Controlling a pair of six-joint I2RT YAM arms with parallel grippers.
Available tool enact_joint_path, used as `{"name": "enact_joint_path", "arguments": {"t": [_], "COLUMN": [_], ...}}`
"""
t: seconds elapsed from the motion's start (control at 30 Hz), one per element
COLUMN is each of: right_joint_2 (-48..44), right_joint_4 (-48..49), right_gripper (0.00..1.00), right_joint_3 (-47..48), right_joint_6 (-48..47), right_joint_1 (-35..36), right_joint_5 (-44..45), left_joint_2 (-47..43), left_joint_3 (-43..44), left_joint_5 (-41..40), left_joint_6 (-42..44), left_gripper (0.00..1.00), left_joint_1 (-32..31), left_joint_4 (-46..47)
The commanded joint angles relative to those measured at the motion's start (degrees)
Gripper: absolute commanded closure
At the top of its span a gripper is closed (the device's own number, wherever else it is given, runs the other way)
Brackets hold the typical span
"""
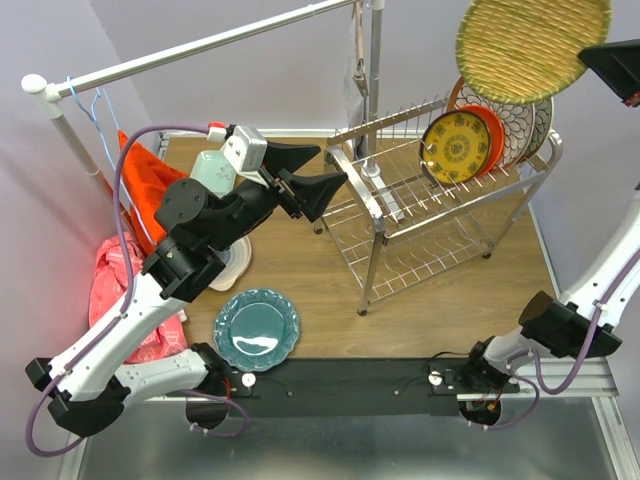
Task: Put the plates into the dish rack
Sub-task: Insert the plate into the dish rack
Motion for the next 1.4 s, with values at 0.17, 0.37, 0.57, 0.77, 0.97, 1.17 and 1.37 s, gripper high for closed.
{"name": "enact_joint_path", "arguments": {"t": [0.17,0.37,0.57,0.77,0.97,1.17,1.37], "right_joint_2": [-1.1,-2.0,-2.3,-1.4,-1.7,-2.7,-5.9], "right_joint_4": [-11.8,-15.4,-17.0,-29.4,-45.7,-59.9,-61.4], "right_gripper": [0.99,0.99,1.00,0.99,1.00,0.99,0.99], "right_joint_3": [2.7,-0.5,-3.7,-0.9,5.8,9.7,6.6], "right_joint_6": [-6.0,-7.8,-8.6,-19.2,-35.1,-50.3,-55.4], "right_joint_1": [10.9,17.2,23.7,28.1,28.1,28.2,28.6], "right_joint_5": [1.2,2.4,2.8,3.2,8.5,18.1,26.5], "left_joint_2": [0.9,1.9,1.4,0.2,-1.2,-2.5,-2.1], "left_joint_3": [3.0,4.0,3.4,1.8,-0.1,-2.4,-3.0], "left_joint_5": [-0.5,-0.6,-1.9,-3.5,-5.8,-7.3,-7.2], "left_joint_6": [-0.6,-1.6,-2.8,-4.0,-5.0,-6.0,-6.5], "left_gripper": [0.19,0.19,0.19,0.19,0.19,0.19,0.19], "left_joint_1": [0.4,0.3,0.3,0.3,0.3,0.3,0.3], "left_joint_4": [0.0,0.6,1.3,2.5,2.7,3.7,4.8]}}
